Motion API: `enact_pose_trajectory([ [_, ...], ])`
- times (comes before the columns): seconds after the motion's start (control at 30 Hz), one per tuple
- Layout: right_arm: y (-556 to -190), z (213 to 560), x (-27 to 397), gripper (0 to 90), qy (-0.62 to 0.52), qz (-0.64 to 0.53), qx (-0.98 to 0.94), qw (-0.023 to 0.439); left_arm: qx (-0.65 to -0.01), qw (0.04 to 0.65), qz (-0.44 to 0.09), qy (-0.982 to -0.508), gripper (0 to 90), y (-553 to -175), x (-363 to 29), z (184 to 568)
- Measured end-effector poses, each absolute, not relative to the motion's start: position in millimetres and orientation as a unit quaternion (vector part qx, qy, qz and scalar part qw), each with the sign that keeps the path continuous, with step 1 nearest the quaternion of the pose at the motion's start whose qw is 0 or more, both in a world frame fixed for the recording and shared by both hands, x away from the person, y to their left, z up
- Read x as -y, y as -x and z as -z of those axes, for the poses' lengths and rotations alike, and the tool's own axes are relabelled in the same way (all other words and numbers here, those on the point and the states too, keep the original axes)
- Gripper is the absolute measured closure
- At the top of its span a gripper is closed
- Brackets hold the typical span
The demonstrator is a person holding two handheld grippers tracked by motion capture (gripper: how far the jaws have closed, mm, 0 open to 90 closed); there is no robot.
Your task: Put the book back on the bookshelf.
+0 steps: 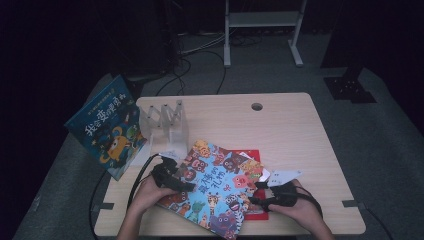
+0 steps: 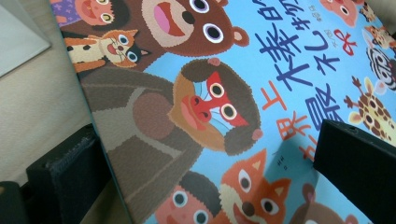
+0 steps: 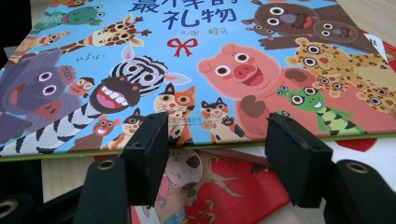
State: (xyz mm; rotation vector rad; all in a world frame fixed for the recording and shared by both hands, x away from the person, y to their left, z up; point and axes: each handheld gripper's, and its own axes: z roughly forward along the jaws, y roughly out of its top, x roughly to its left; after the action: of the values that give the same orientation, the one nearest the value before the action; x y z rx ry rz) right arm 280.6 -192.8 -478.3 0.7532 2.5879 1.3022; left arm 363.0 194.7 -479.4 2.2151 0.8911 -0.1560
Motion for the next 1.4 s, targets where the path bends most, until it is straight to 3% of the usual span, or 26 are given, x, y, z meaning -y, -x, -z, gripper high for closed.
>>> enact_pose_trajectory([
  [0.27, -280, 478, 188, 37.8, -0.263, -0.428, -0.861, 0.077, -0.362, 0.337, 0.06, -0.867, 0.0, -369, -188, 473],
  [0.53, -280, 477, 187, 37.8, -0.268, -0.424, -0.862, 0.076, -0.366, 0.365, 0.088, -0.851, 0.0, -373, -195, 466],
  [1.4, -284, 478, 177, 37.8, -0.286, -0.421, -0.857, 0.085, -0.286, 0.358, 0.036, -0.888, 0.7, -380, -181, 377],
])
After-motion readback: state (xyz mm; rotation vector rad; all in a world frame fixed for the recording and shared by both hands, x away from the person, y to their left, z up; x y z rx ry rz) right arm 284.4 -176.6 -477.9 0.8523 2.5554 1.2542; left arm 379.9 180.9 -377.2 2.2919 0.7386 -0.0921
